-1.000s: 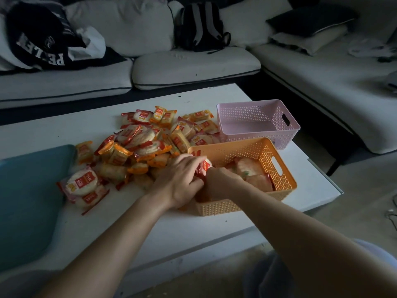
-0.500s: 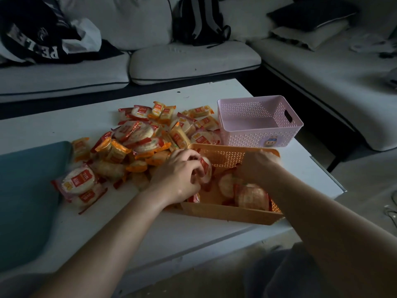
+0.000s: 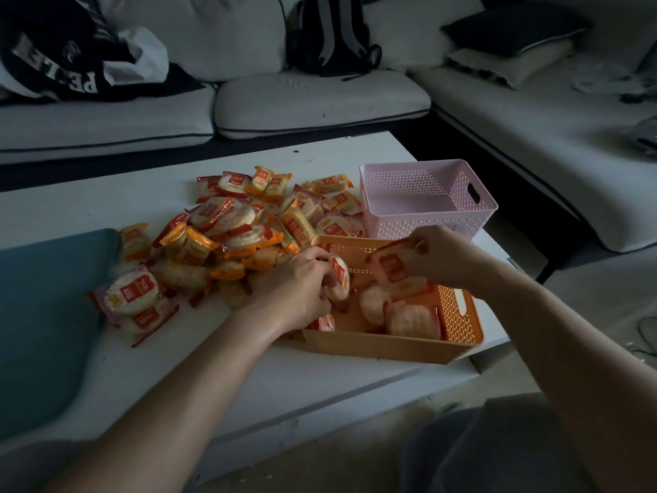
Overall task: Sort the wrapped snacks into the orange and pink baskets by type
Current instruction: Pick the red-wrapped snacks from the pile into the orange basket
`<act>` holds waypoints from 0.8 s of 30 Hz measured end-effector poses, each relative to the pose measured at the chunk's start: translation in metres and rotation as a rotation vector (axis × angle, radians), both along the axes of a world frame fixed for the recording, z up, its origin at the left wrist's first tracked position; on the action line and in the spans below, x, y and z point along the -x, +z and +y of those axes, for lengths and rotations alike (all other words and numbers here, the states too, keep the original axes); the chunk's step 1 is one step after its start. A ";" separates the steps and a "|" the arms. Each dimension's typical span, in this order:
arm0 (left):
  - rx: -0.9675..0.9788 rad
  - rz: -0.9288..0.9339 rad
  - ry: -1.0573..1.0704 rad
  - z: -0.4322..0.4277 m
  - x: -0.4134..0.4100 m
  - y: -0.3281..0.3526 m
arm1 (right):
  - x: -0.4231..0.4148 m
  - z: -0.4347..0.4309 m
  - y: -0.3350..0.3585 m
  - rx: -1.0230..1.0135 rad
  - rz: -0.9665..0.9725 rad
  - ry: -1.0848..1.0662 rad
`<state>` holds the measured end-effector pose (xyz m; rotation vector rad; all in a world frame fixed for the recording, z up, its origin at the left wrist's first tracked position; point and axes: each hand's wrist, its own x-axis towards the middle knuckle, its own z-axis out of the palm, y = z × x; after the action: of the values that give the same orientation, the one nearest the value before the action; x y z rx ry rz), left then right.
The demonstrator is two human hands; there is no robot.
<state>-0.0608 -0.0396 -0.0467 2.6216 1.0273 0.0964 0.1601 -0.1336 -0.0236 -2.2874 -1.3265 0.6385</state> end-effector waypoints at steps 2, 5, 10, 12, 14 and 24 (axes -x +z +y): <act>0.005 -0.016 0.034 -0.004 -0.002 -0.002 | 0.010 -0.001 0.001 -0.057 0.229 -0.003; -0.009 -0.066 0.071 -0.009 -0.007 -0.007 | 0.020 0.001 0.000 -0.049 0.349 0.019; 0.015 -0.098 0.053 -0.014 -0.008 -0.006 | 0.022 0.004 -0.005 0.016 0.175 0.151; 0.029 -0.099 0.036 -0.014 -0.005 -0.005 | 0.029 0.007 -0.012 0.114 0.170 0.236; 0.043 -0.106 0.015 -0.011 -0.003 -0.006 | 0.038 0.012 -0.023 0.155 0.184 0.281; 0.088 -0.130 -0.089 -0.002 0.005 -0.019 | 0.060 0.028 -0.043 0.173 0.148 0.132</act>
<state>-0.0661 -0.0418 -0.0653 2.5397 0.8514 0.1939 0.1003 -0.1060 -0.0662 -2.2471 -1.4076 0.9826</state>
